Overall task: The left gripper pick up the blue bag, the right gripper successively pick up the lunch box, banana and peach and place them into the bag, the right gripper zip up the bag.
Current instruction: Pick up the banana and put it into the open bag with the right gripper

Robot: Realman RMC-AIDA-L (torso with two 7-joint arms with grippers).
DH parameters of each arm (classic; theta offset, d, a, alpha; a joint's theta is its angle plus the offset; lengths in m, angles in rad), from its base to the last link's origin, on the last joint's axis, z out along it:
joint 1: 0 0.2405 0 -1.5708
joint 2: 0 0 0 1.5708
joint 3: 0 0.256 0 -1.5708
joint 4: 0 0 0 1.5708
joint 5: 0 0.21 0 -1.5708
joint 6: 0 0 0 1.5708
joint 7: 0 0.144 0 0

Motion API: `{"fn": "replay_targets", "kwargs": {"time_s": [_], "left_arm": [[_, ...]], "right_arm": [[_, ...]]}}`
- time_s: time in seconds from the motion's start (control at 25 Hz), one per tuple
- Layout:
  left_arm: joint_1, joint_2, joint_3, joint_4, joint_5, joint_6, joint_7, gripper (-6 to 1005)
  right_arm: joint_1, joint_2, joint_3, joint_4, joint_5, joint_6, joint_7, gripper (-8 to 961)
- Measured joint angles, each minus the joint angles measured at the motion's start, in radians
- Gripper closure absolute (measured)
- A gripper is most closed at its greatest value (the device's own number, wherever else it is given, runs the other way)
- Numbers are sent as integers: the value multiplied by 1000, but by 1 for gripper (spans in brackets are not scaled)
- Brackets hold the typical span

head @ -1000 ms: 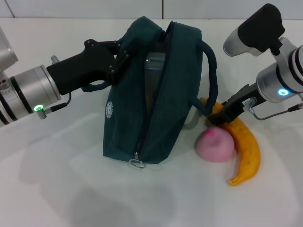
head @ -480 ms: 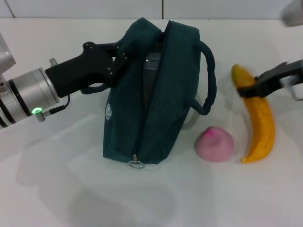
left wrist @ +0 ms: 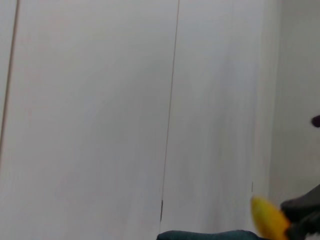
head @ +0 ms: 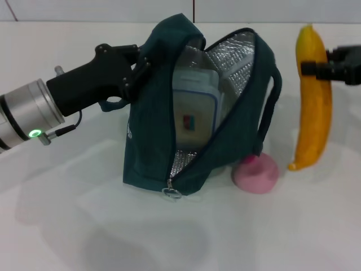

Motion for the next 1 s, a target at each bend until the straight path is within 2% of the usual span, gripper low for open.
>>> {"fn": "replay_targets", "kwargs": {"time_s": [0.2, 0.4, 0.56, 0.76, 0.88, 1.0], "left_arm": [[-4, -1, 3, 0, -6, 0, 10, 956], [-9, -3, 4, -3, -4, -11, 11, 956], [-12, -4, 4, -6, -4, -20, 12, 956], [-20, -6, 7, -9, -2, -33, 13, 956], [-21, -6, 7, -9, -3, -35, 13, 956], [-21, -5, 7, -10, -6, -35, 13, 956]], "right_arm": [[8, -3, 57, 179, 340, -111, -266, 489], [73, -1, 51, 363, 573, -132, -434, 479], [178, 4, 47, 524, 638, -123, -522, 472], [320, -1, 45, 727, 626, -77, -605, 462], [350, -1, 43, 755, 580, -55, -609, 457], [351, 0, 28, 759, 557, -47, -610, 451]]}}
